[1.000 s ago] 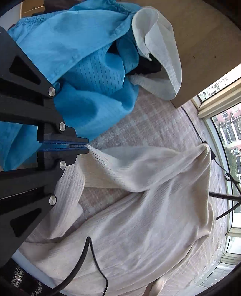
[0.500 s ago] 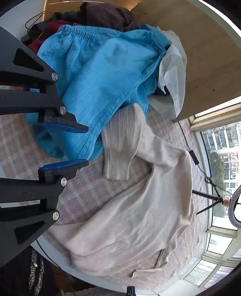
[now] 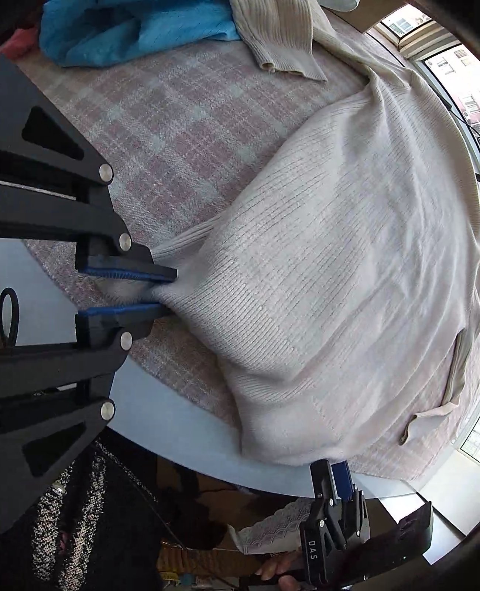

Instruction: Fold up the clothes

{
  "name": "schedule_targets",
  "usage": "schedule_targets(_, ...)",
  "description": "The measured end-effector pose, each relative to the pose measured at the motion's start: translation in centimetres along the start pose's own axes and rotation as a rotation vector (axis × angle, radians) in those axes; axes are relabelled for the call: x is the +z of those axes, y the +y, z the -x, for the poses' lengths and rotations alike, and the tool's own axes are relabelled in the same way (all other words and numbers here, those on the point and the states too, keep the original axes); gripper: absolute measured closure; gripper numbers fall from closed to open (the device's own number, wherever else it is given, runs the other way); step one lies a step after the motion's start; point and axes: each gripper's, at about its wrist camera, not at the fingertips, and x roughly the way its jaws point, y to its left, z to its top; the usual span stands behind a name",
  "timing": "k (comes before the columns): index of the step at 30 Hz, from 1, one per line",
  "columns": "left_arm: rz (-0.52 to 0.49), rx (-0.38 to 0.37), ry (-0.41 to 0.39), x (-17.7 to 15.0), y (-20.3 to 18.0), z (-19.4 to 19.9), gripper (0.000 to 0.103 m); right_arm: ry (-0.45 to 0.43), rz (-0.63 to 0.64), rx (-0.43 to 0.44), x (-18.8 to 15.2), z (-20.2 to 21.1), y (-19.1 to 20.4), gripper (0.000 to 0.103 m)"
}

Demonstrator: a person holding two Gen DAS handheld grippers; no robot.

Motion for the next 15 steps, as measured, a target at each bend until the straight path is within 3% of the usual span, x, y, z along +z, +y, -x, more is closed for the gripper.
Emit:
schedule_targets(1, -0.002, -0.010, -0.006, 0.1, 0.1, 0.4, 0.097, -0.007, 0.020, 0.007, 0.2, -0.2, 0.5, 0.060)
schedule_targets(2, -0.006, -0.013, -0.016, 0.1, 0.1, 0.9, 0.098, -0.011, 0.038, 0.019, 0.4, -0.3, 1.0, 0.081)
schedule_targets(3, -0.011, -0.009, -0.027, 0.2, 0.1, 1.6, 0.098, -0.008, 0.042, 0.033, 0.7, -0.4, 1.2, 0.093)
schedule_targets(4, -0.013, -0.015, -0.040, 0.2, 0.1, 2.6, 0.098, -0.003, 0.041, 0.047, 1.0, -0.4, 1.4, 0.097)
schedule_targets(10, 0.066, -0.116, -0.143, -1.0, 2.2, 10.9, 0.100, -0.064, -0.008, 0.068, 2.4, 6.7, -0.1, 0.097)
schedule_targets(12, 0.085, -0.154, -0.119, -2.0, 2.3, 11.3, 0.097, -0.095, -0.037, 0.066, 2.6, 9.9, -1.1, 0.097)
schedule_targets(14, 0.066, -0.154, -0.050, -3.2, 2.0, 9.9, 0.086, -0.049, -0.056, -0.024, 2.2, 10.5, -2.6, 0.095)
schedule_targets(15, 0.051, -0.150, -0.011, -3.8, 1.9, 9.1, 0.085, -0.003, -0.072, -0.066, 1.7, 10.2, -3.6, 0.094)
